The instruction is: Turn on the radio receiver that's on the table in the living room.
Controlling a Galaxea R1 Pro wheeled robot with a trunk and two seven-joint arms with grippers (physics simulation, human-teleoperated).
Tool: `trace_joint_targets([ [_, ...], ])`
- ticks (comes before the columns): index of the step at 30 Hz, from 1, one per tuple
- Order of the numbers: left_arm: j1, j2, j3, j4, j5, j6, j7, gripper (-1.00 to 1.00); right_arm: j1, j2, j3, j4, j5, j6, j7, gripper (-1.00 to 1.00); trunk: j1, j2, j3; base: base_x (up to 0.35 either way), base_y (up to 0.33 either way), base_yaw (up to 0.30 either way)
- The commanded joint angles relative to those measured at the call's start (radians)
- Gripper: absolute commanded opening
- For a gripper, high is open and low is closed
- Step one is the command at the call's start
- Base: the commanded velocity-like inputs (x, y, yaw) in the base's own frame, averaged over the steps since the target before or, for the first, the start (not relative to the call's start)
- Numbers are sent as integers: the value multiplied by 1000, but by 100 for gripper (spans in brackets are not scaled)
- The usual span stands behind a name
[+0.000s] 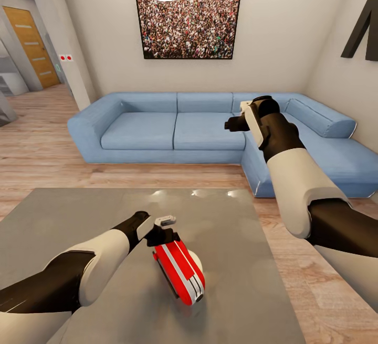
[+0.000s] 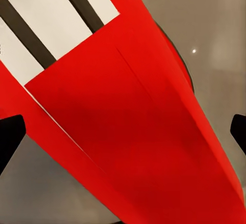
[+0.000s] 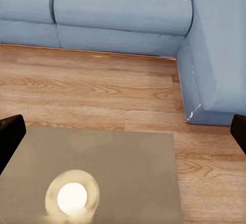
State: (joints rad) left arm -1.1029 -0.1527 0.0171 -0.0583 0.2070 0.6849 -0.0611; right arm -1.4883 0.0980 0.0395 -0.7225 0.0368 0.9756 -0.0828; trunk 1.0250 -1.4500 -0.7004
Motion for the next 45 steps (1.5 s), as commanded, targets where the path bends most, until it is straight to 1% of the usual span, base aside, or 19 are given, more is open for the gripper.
trace_joint_targets([
  [1,0,0,0,1,0,0,0,100,-1,1,0,0,0,0,0,100,0,0,0,0,0,0],
  [7,0,1,0,0,0,-4,0,100,1,1,0,3,0,0,1,100,0,0,0,0,0,0],
  [8,0,1,0,0,0,-4,0,-100,2,1,0,3,0,0,1,100,0,0,0,0,0,0],
  [33,0,4,1,-9,0,-3,-2,-100,9,-1,-1,5,0,0,2,100,0,0,0,0,0,0],
  [35,0,5,1,-12,0,-3,-24,-100,12,-1,-1,5,0,0,2,100,0,0,0,0,0,0],
  [36,0,6,2,-14,0,-3,-63,-100,14,-1,-1,5,0,0,2,100,0,0,0,0,0,0],
  [43,0,6,4,-21,0,-2,-75,-100,14,-1,-1,8,0,0,3,100,0,0,0,0,0,0],
  [45,0,6,4,-45,0,0,-75,-100,14,-1,-1,15,1,0,4,100,0,0,0,0,0,0],
])
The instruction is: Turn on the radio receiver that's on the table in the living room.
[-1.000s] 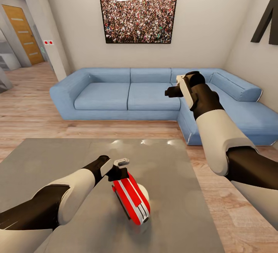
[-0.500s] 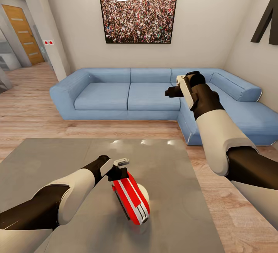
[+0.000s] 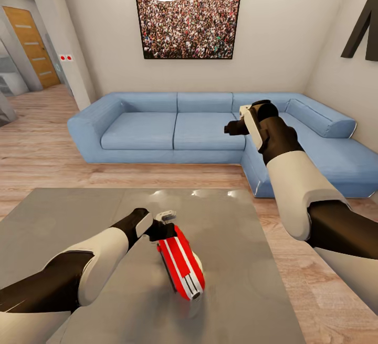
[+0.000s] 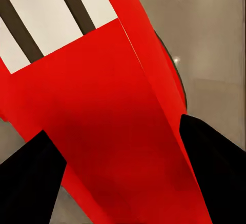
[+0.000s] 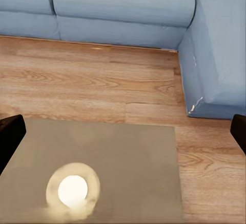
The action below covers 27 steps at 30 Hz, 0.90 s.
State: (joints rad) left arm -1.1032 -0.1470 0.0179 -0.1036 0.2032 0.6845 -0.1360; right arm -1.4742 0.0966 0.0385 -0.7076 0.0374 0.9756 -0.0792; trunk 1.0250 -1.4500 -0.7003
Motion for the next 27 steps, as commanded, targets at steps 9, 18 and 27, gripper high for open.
trace_joint_targets([
  [9,0,-2,2,-116,4,13,3,-100,0,0,0,11,0,0,1,100,0,0,0,0,0,0],
  [18,0,-2,2,-251,4,119,4,-100,0,0,0,11,1,0,1,100,0,0,0,0,0,0],
  [27,0,0,1,-364,4,198,4,-100,0,-1,0,11,2,0,1,100,0,0,0,0,0,0],
])
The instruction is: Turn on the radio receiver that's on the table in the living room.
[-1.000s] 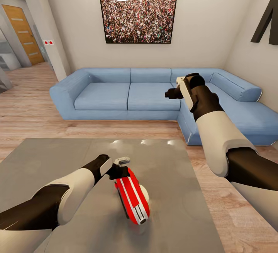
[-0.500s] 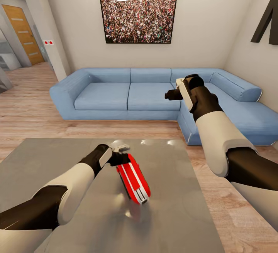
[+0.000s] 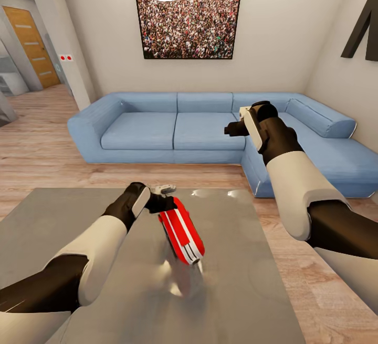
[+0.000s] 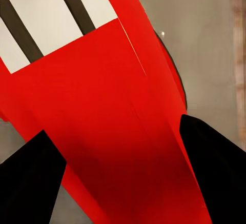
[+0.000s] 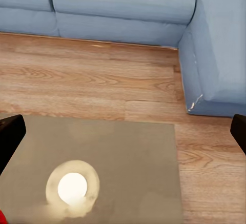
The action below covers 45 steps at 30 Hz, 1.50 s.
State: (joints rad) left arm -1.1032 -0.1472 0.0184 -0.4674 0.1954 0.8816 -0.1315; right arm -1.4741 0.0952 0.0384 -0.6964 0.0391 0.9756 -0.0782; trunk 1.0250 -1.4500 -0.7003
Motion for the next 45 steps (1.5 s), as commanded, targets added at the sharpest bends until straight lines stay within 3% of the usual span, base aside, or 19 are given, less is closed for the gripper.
trace_joint_targets([
  [1,0,0,0,-30,12,25,0,-100,0,0,0,0,0,0,0,100,0,0,0,0,0,0],
  [10,0,0,-1,-214,12,124,0,-100,0,-2,0,-3,2,0,-1,100,0,0,0,0,0,0],
  [18,0,0,-2,-262,12,130,1,-100,0,-3,0,-12,4,0,-3,100,0,0,0,0,0,0],
  [27,0,12,0,-375,12,137,0,-100,0,-9,-1,-14,4,0,-3,100,0,0,0,0,0,0],
  [38,-12,34,0,-389,12,137,1,-100,0,-9,0,-15,4,0,-2,100,0,0,0,0,0,0],
  [41,-29,41,0,-371,11,135,3,-100,0,-9,0,-15,4,0,-2,100,0,0,0,0,0,0],
  [45,-74,68,1,-281,10,131,6,-100,0,-9,0,-15,4,0,-2,100,0,0,0,0,0,0],
])
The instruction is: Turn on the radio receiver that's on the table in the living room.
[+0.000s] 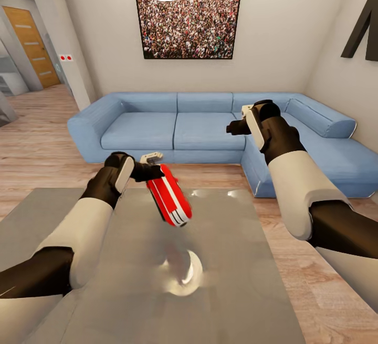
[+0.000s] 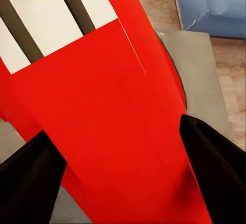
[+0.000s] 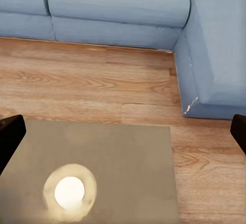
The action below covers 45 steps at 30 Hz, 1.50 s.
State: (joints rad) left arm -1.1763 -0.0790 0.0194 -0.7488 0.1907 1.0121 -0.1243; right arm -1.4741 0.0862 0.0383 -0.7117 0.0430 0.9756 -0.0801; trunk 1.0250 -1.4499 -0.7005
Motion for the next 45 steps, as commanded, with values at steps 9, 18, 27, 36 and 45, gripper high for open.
trace_joint_targets([
  [9,-124,59,1,221,14,-4,0,-100,0,1,1,0,0,0,0,100,0,0,0,0,0,0],
  [18,-160,67,2,269,13,-4,-1,-100,0,3,1,-3,0,0,0,100,0,0,0,0,0,0],
  [27,-163,9,2,264,14,-3,-2,-100,0,3,0,-3,0,0,0,100,0,0,0,0,0,0],
  [36,-164,-36,2,224,13,-1,-1,-100,0,3,0,-3,0,0,0,100,0,0,0,0,0,0],
  [45,-164,-38,1,69,16,7,-36,-100,0,-3,0,-3,0,0,2,100,0,0,0,0,0,0],
])
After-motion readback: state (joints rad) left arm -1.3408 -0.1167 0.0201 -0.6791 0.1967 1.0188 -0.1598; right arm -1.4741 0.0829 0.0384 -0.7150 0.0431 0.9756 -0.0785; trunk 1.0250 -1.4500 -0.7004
